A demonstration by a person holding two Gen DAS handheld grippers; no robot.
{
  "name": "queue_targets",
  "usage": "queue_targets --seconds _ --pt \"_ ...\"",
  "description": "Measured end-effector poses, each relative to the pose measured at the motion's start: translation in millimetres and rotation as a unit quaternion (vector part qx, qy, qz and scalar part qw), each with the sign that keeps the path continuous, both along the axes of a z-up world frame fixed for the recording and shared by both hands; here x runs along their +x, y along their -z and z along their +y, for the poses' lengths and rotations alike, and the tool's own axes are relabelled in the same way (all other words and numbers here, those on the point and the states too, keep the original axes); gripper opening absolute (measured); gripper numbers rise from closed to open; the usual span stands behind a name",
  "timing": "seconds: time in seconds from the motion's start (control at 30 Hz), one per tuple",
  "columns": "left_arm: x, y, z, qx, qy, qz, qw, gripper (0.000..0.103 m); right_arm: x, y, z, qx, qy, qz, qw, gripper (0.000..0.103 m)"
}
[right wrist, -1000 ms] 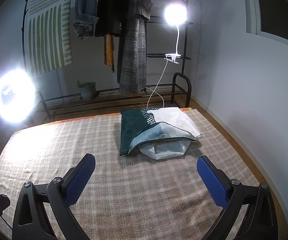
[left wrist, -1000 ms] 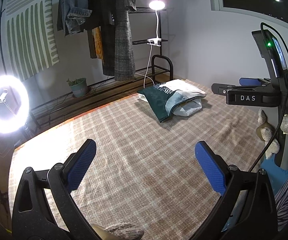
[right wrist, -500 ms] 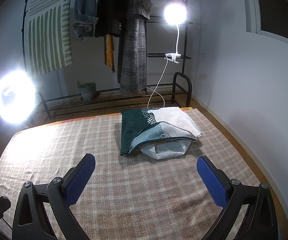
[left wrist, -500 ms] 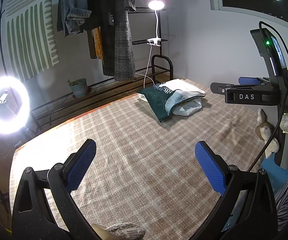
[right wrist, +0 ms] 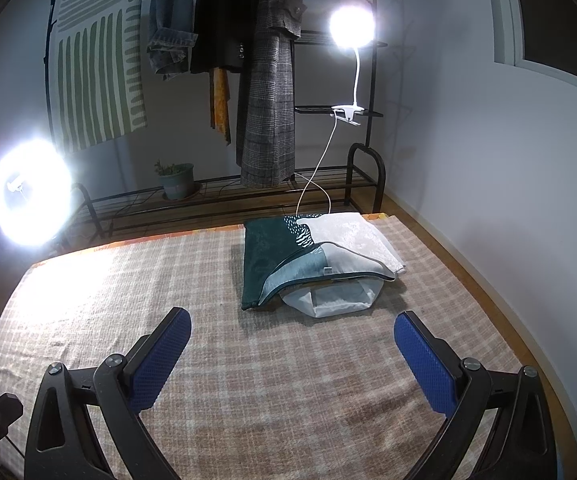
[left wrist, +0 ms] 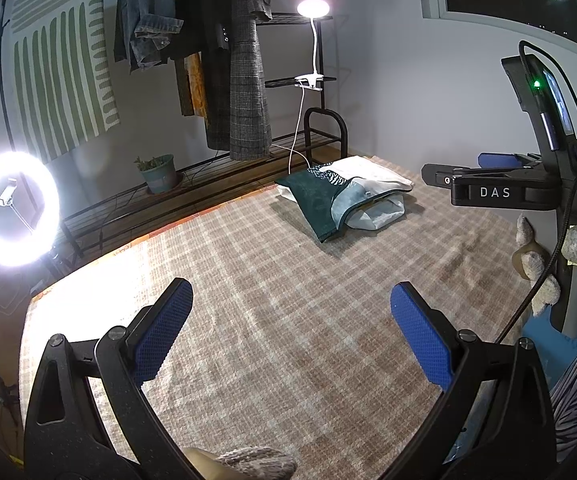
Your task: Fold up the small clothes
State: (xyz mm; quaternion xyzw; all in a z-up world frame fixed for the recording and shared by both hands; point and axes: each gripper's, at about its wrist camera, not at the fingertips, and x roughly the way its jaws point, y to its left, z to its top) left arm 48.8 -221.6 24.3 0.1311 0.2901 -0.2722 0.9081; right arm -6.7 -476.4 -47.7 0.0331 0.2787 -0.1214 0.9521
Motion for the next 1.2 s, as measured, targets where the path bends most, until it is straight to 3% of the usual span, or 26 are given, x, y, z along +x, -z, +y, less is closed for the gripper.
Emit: queue_targets --seconds 1.2 --pt "0 4 16 0.008 -0.006 -0.001 0.9999 0.101 1 3 1 0.003 -0.007 0.004 1.000 0.103"
